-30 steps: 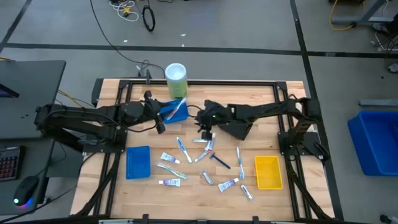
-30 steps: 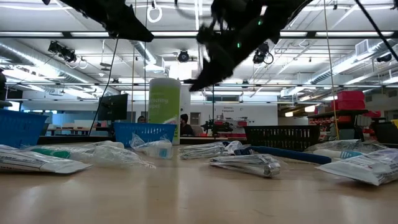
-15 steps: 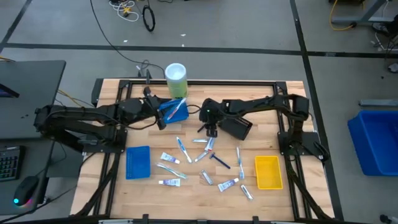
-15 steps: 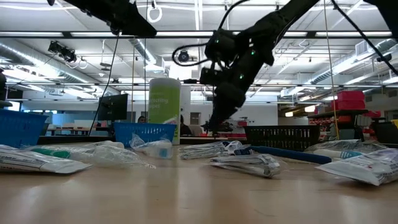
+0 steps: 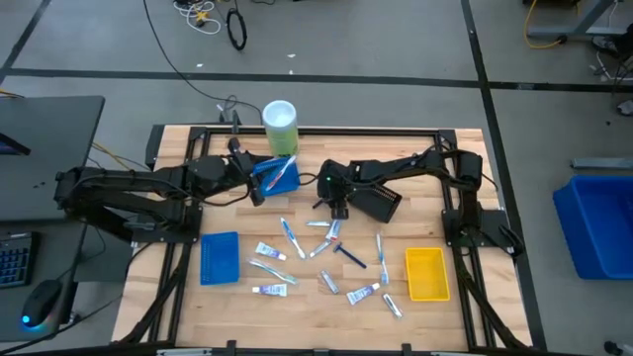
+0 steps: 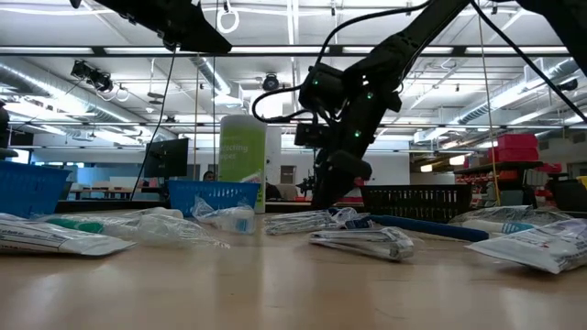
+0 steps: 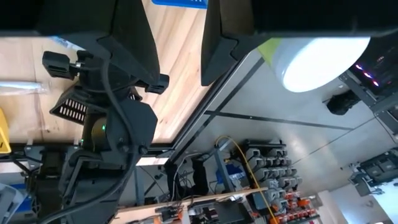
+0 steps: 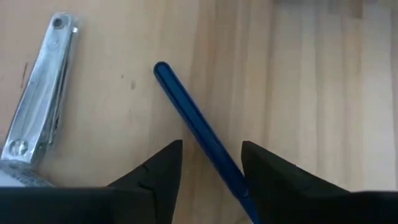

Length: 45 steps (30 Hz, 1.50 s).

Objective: Pick & Place Travel size toiletries
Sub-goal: Put the blue razor into the black bin

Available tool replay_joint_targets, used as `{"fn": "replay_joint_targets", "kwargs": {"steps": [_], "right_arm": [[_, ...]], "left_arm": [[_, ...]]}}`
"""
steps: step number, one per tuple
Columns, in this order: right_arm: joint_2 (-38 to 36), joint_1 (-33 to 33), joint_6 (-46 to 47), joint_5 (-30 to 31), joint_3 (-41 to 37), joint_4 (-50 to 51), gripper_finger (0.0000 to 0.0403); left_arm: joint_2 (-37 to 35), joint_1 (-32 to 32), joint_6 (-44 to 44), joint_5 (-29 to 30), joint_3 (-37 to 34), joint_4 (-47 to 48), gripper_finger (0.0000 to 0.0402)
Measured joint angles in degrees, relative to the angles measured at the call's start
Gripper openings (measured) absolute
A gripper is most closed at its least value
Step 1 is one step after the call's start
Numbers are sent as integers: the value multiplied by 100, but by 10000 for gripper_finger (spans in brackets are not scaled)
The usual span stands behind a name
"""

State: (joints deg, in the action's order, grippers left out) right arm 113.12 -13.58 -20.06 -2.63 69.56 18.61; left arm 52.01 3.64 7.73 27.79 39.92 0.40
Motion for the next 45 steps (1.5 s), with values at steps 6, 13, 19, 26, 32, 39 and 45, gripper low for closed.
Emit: {"fn": "replay_joint_targets", "kwargs": {"steps": [6, 13, 19, 26, 32, 39, 45], "right_arm": [[131, 0, -37, -42, 13, 114, 126], [51, 4, -38, 22, 28, 82, 81], [-74, 108, 439, 908, 354, 121, 38], [-535, 215, 1126, 881, 809, 853, 25], [-421, 135, 1166, 446, 731, 958, 52], [17, -37, 1219, 562, 436, 695, 124], [170, -24, 1274, 553, 433, 665, 164]], "left_arm": [[0, 0, 6, 0, 2, 0, 128], [0, 0, 7, 0, 0, -1, 128], [0, 0, 68, 1, 2, 4, 128], [0, 0, 66, 0, 0, 3, 128], [0, 0, 16, -5, 1, -7, 128], [0, 0, -7, -61, 0, -9, 128], [0, 0, -11, -59, 0, -13, 128]]}}
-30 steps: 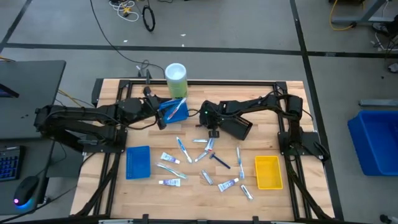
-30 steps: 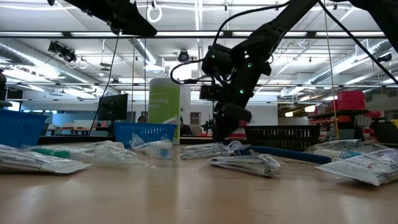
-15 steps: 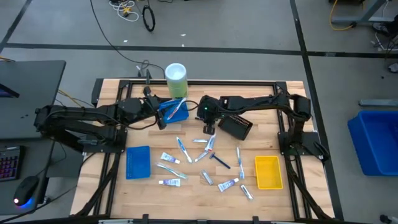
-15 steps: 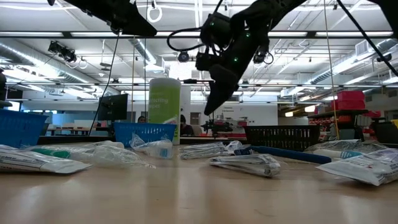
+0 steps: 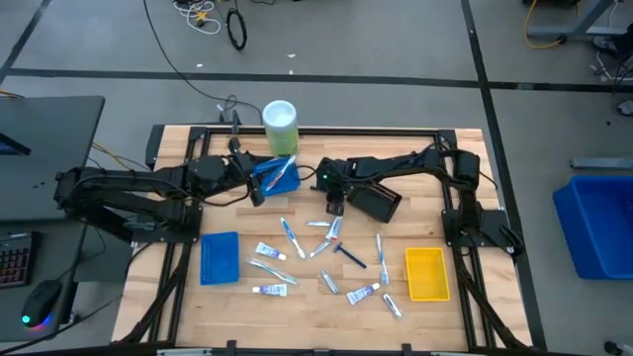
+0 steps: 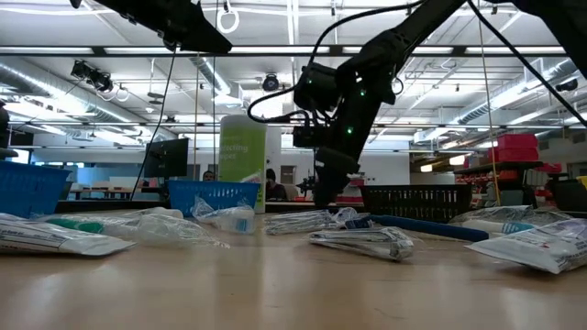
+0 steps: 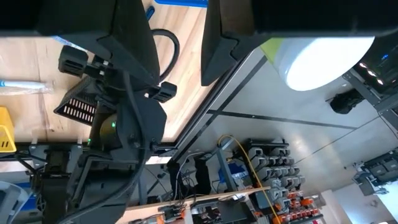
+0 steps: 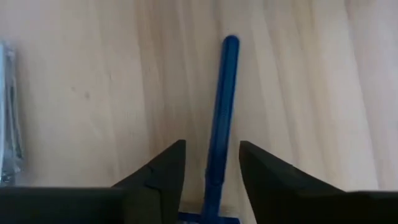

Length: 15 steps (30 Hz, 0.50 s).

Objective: Pick & Place Travel size toiletries
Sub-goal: Put the blue razor into the black bin

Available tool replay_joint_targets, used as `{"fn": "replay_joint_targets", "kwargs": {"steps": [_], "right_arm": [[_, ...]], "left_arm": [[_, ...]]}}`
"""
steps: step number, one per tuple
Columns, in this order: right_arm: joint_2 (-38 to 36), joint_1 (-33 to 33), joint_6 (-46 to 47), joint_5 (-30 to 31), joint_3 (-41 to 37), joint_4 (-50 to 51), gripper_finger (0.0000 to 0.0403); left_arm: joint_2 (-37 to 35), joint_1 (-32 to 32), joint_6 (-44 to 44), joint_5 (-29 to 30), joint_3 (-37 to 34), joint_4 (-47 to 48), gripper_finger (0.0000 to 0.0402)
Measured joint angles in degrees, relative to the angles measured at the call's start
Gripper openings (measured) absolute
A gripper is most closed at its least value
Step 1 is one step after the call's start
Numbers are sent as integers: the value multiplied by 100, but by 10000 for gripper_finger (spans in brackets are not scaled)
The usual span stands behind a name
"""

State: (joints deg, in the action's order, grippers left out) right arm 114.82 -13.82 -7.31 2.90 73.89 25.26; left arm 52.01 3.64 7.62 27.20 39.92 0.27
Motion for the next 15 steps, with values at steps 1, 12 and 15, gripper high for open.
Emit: {"fn": "replay_joint_targets", "kwargs": {"steps": [1, 12, 15], "right_arm": [[51, 0, 7, -1, -1, 11, 165], [152, 4, 107, -62, 9, -7, 99], [156, 9, 96, -63, 9, -9, 66]], "left_arm": [[0, 0, 0, 4, 0, 0, 128], [0, 0, 14, 13, 0, 0, 128], [0, 0, 24, 13, 0, 2, 128]]}}
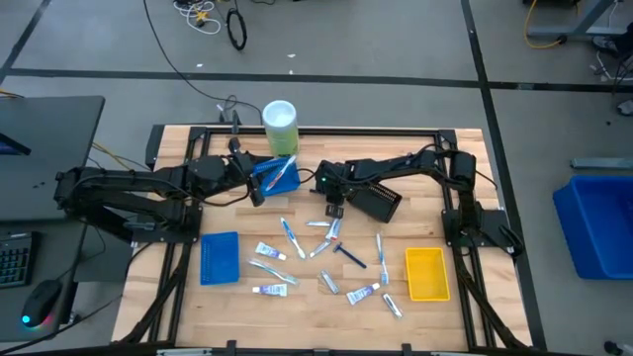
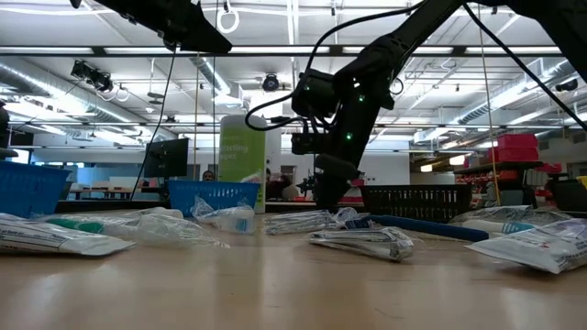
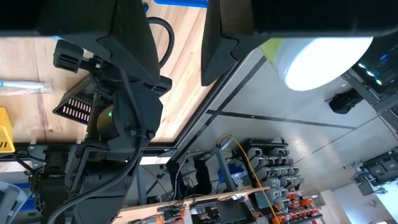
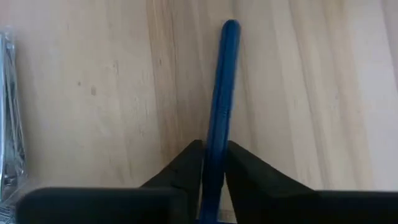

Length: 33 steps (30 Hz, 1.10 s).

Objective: Pick & Place Travel size toiletries
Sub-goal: Put the blue razor into the black bin

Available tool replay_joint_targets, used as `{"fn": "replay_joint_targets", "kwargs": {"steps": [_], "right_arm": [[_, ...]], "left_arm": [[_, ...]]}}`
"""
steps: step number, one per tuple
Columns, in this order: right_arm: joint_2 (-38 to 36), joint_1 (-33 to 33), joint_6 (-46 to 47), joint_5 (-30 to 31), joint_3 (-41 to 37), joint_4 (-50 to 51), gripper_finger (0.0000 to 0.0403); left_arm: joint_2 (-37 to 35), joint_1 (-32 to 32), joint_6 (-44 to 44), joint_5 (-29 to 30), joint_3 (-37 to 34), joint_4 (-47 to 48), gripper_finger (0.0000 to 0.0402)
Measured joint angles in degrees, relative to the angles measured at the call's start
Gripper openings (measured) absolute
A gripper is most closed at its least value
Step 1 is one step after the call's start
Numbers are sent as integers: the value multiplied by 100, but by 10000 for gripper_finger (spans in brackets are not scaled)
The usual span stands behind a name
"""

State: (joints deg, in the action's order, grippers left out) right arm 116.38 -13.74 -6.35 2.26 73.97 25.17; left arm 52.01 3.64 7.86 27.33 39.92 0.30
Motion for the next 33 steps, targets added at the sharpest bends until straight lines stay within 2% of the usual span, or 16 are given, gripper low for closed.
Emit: {"fn": "replay_joint_targets", "kwargs": {"steps": [4, 8, 15, 19, 23, 28, 33], "right_arm": [[-22, -2, 58, 11, -2, -31, 39], [-150, 5, 213, 122, 46, -18, 38], [-920, 216, 769, 123, 224, 233, 38], [-1655, 454, 924, 703, 245, 550, 39], [-2342, 739, 1544, 1220, 243, 1624, 39], [-2896, 1048, 2697, 1334, -197, 2425, 39], [-3007, 1361, 3379, 1709, -957, 2418, 40]], "left_arm": [[0, 0, 13, 0, 0, 0, 128], [0, 0, 23, 0, 0, 0, 128], [0, 0, 31, 0, 0, 2, 128], [2, -2, 31, 0, 0, 13, 128], [2, -2, -5, -1, 0, 13, 128], [12, -4, -52, -38, 0, 16, 128], [57, -4, -153, -150, 1, 5, 128]]}}
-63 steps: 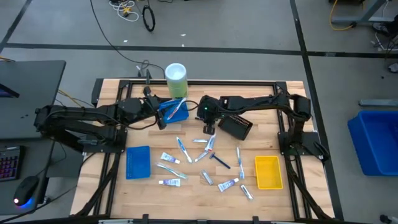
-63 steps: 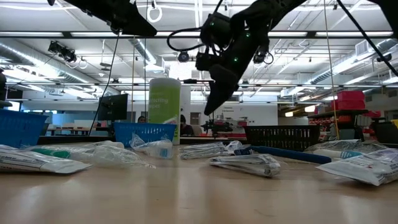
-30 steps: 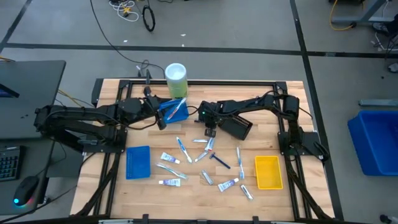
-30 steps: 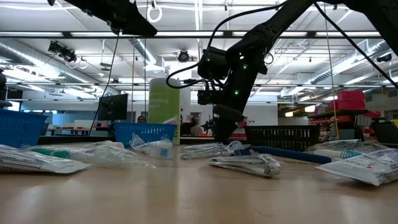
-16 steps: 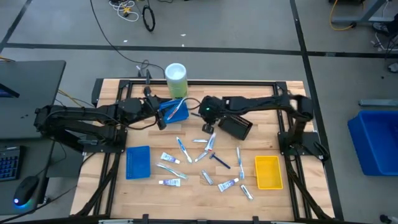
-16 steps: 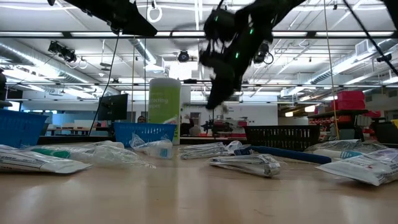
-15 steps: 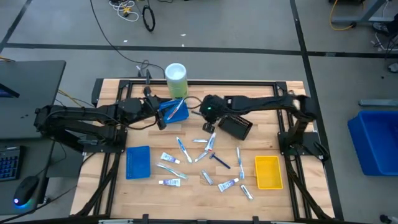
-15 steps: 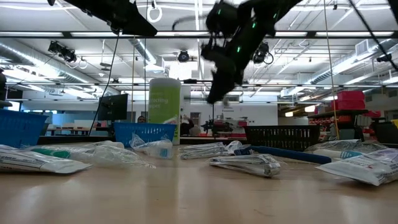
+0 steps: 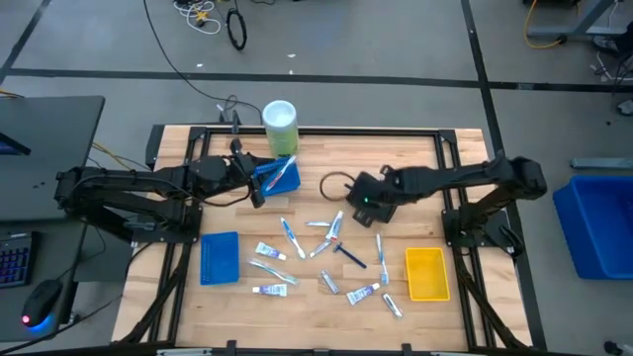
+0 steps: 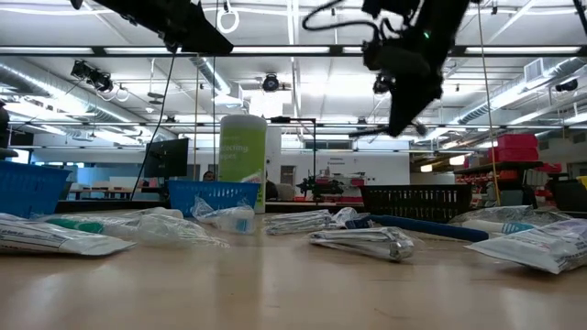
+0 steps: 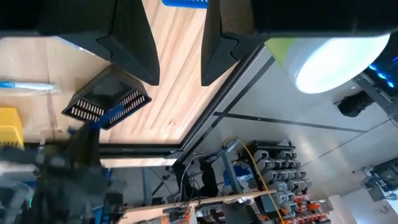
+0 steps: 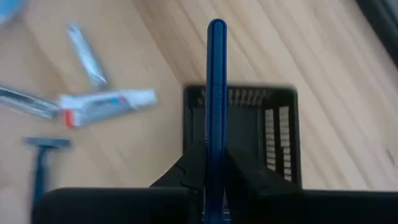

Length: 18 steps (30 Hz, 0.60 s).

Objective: Pick & Place Travel size toiletries
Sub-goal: Put the blue razor into the black bin, then put the white toothpaste into the yellow bin

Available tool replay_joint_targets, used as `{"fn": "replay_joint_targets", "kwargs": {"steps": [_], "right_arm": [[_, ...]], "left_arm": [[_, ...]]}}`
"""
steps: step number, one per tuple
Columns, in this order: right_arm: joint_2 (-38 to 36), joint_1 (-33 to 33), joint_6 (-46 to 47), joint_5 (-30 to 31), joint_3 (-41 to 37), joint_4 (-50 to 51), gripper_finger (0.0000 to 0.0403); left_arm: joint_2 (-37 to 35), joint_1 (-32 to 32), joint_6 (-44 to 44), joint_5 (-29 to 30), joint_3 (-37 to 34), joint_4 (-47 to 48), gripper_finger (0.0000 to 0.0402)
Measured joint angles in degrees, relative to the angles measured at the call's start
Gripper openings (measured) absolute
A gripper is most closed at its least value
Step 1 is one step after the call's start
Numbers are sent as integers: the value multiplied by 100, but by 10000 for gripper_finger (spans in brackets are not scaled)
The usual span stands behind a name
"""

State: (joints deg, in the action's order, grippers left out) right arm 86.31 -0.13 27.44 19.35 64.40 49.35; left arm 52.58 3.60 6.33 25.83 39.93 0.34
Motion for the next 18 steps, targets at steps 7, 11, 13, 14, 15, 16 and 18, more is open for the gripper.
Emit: {"fn": "replay_joint_targets", "kwargs": {"steps": [7, 11, 13, 14, 15, 16, 18], "right_arm": [[10, 60, 767, 96, -1070, -549, 40], [13, 56, 659, 56, -1422, -768, 49], [15, 56, 676, 55, -1474, -814, 61], [15, 56, 684, 55, -1494, -828, 69], [15, 56, 683, 55, -1499, -825, 77], [15, 56, 681, 57, -1499, -839, 84], [15, 56, 670, 57, -1499, -870, 97]], "left_arm": [[4, 0, -122, -3, 1, 1, 128], [4, 0, -120, -3, -1, -10, 128], [4, 0, -124, -1, -1, -31, 128], [4, 0, -139, -3, 0, -28, 128], [4, 0, -141, -1, -1, -27, 128], [4, 0, -141, -2, -1, -29, 128], [4, 0, -140, -1, -1, -28, 128]]}}
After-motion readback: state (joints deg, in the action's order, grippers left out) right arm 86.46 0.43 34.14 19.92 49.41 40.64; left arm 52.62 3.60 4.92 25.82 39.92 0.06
